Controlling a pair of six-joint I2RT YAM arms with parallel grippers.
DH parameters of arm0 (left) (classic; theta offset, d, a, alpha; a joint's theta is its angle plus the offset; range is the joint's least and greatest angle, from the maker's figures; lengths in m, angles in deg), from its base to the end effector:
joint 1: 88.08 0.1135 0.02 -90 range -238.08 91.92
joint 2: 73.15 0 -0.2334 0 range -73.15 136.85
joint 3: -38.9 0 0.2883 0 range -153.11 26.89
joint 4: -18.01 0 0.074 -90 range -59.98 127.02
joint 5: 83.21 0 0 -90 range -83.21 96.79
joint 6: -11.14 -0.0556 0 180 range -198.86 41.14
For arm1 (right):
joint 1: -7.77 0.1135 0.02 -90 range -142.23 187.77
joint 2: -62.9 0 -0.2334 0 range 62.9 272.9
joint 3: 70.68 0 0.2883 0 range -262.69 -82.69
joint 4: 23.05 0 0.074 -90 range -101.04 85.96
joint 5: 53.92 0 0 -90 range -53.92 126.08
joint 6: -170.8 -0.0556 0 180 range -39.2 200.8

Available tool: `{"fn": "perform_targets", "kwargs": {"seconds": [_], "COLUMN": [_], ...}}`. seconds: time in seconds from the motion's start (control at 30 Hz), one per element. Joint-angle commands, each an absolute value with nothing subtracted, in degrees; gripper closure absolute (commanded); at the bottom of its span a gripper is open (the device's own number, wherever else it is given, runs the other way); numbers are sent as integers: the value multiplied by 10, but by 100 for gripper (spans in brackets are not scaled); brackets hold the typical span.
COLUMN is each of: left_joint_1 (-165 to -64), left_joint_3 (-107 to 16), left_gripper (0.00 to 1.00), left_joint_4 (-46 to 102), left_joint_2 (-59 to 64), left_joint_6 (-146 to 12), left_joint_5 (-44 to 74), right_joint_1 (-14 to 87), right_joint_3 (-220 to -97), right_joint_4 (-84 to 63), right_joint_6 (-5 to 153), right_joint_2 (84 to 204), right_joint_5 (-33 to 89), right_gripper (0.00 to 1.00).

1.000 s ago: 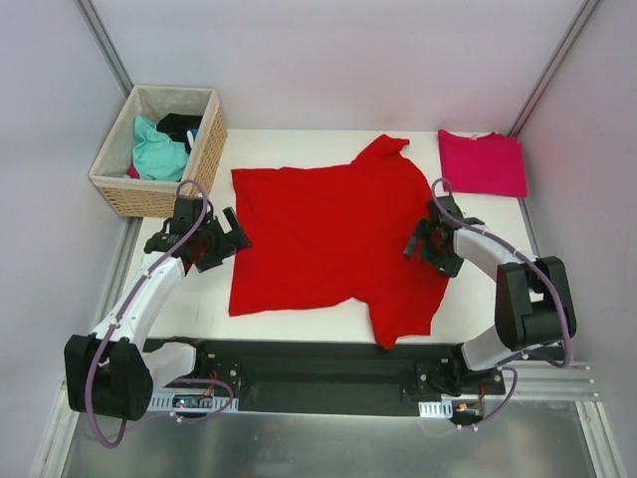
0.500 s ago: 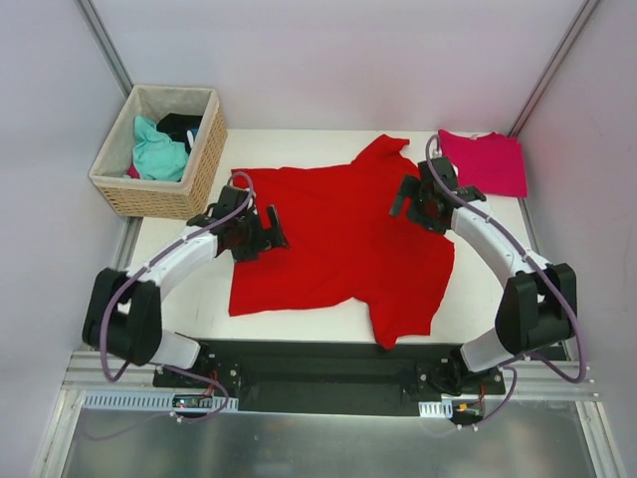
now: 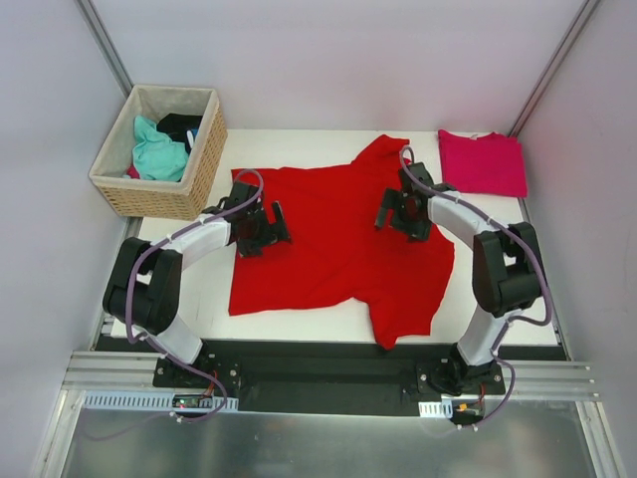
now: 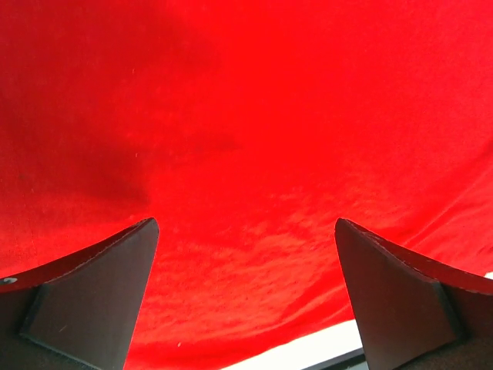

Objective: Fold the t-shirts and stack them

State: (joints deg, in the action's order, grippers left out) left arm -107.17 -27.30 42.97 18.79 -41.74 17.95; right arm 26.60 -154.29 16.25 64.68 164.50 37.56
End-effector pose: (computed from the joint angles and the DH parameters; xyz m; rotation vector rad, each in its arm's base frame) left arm 0.3452 -0.1309 0.1221 -0.3116 2.5317 -0.6485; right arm 0.3896 0.1313 0.1441 -0.0513 2.5821 0.1958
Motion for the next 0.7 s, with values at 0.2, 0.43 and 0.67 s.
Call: {"fn": "perform_targets", "kwargs": {"seconds": [0.2, 0.43, 0.67], "left_joint_1": [-1068, -1036, -985], "left_joint_3": [-306, -354, -431], "left_gripper": [1, 1, 1], "left_joint_4": [424, 424, 425], "left_joint_2": [245, 319, 388], "left_joint_6": [-405, -406, -405], "left_joint_5": [148, 153, 191], "right_joint_1": [268, 258, 243], "right_joint_3": [-1564, -1612, -1684], "right_joint_4": [163, 173, 195], "right_joint_6": [632, 626, 627], "right_joint_2": [1728, 1782, 1837], "right_joint_5": [370, 366, 366], "right_gripper": [4, 4, 4]}}
